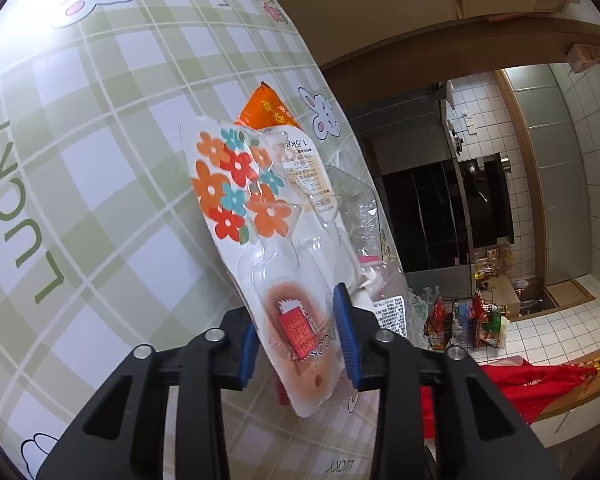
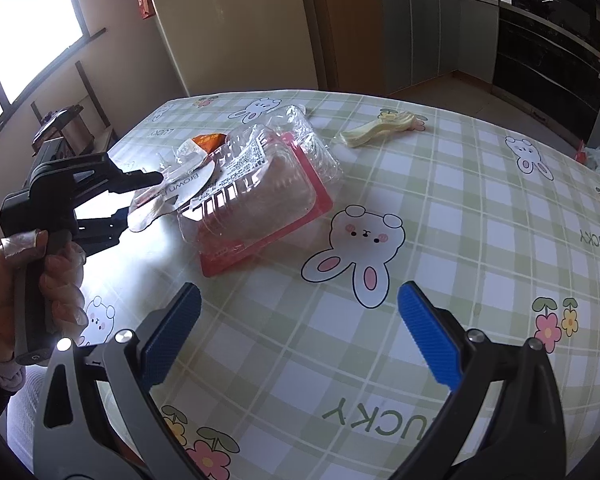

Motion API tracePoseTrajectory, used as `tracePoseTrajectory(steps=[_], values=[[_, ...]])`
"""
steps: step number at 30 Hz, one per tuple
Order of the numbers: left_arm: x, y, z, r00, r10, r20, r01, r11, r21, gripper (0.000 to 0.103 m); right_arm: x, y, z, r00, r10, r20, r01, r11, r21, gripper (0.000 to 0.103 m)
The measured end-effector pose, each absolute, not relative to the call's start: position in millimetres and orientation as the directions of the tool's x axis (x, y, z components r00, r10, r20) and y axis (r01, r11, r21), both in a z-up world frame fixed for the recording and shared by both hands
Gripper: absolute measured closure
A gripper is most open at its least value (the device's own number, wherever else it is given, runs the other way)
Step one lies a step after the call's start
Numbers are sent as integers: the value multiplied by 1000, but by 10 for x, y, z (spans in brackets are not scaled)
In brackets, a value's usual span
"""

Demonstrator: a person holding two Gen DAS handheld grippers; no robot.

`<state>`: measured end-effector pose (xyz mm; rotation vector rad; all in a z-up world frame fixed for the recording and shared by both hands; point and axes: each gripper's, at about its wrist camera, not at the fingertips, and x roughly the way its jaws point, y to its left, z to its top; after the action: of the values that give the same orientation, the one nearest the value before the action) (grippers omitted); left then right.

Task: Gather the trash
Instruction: 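Lift the flower-print packet off the table with the left gripper, then grasp the pink-rimmed clear plastic tray with the right gripper while the left gripper holds the packet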

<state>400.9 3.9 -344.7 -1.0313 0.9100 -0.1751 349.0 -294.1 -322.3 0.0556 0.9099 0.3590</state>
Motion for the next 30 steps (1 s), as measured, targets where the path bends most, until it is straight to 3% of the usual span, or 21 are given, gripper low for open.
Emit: tracePoseTrajectory(steps=[2, 7, 15, 25, 28, 30], values=[[3926, 52, -3328, 654, -515, -554, -234, 559, -795, 89, 3507, -2919, -3210, 560, 330, -760, -288, 938, 196, 6], [3754, 25, -2953, 674, -516, -529, -112, 637, -763, 96, 3563, -2842, -3181, 562, 340, -754, -303, 933, 195, 6], [3387, 46, -2559, 713, -474, -517, 8, 743, -670, 96, 3675, -2667, -3217, 538, 380, -752, -317, 918, 237, 6], [2970, 370, -2500, 762, -323, -561, -23, 852, -523, 96, 4040, -2335, -3282, 533, 430, -728, -254, 903, 347, 7], [2883, 492, -2544, 762, -307, -570, -54, 848, -528, 96, 4177, -2222, -3337, 542, 412, -733, -203, 910, 361, 20], [2828, 557, -2568, 763, -298, -574, -69, 845, -530, 96, 4261, -2187, -3391, 543, 409, -734, -149, 906, 395, 23]])
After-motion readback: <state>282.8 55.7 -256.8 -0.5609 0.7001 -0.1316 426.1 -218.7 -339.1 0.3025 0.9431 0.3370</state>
